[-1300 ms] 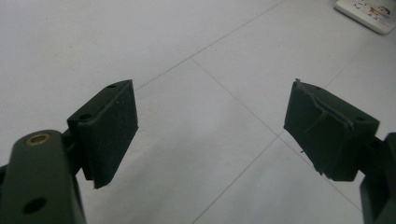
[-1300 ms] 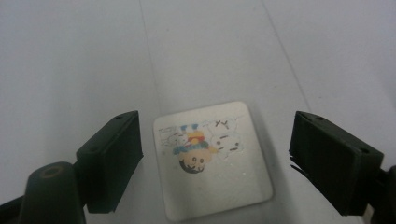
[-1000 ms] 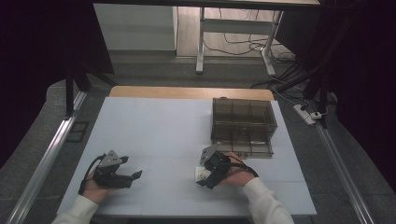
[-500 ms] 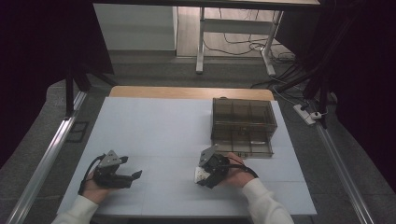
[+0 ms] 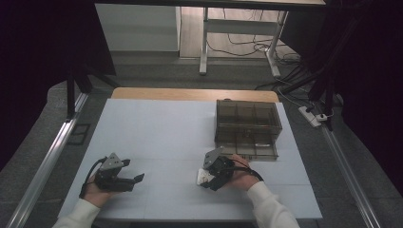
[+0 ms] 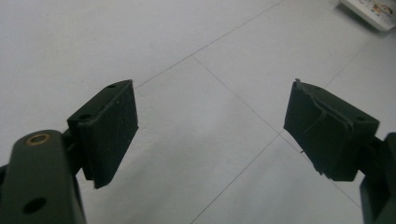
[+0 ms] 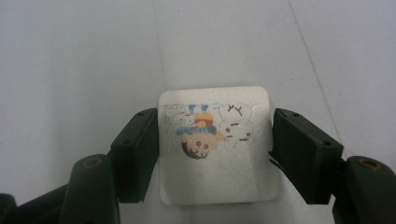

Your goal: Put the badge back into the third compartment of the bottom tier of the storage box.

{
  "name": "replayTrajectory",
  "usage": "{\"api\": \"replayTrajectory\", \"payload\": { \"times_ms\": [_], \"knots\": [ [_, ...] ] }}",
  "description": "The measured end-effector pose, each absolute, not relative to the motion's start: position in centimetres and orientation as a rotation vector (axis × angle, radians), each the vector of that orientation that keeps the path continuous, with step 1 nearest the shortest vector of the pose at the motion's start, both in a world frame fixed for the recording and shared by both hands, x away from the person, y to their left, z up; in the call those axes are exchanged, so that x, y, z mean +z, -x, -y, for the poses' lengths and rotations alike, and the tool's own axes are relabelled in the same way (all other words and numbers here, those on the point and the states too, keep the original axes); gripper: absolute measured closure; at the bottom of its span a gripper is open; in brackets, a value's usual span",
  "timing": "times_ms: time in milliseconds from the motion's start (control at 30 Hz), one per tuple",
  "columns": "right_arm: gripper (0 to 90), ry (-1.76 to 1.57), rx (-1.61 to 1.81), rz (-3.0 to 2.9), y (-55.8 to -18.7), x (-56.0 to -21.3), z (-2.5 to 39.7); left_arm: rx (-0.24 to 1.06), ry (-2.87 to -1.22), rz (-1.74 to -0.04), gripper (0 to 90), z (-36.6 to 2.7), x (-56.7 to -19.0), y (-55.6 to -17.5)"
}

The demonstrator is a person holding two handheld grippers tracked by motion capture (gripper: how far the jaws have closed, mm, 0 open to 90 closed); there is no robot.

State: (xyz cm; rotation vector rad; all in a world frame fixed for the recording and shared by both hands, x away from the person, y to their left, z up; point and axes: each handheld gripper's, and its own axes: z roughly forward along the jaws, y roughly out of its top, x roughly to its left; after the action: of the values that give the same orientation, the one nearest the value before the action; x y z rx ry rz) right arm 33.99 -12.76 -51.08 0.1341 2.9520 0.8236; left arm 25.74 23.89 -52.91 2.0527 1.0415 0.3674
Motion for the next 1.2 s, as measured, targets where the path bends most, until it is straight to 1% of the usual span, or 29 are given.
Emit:
{"api": "replayTrajectory", "payload": {
  "times_ms": [567, 1200],
  "knots": [
    [33.2, -0.264, 0.983, -2.846, -34.2, -48.8, 14.1, 0.371, -2.051, -1.039, 17.3, -23.9, -52.9, -25.7],
    [33.1, -0.311, 1.074, -2.749, -34.0, -47.0, 15.5, 0.372, -2.051, -1.039, 17.3, -24.0, -52.9, -25.7]
  ]
}}
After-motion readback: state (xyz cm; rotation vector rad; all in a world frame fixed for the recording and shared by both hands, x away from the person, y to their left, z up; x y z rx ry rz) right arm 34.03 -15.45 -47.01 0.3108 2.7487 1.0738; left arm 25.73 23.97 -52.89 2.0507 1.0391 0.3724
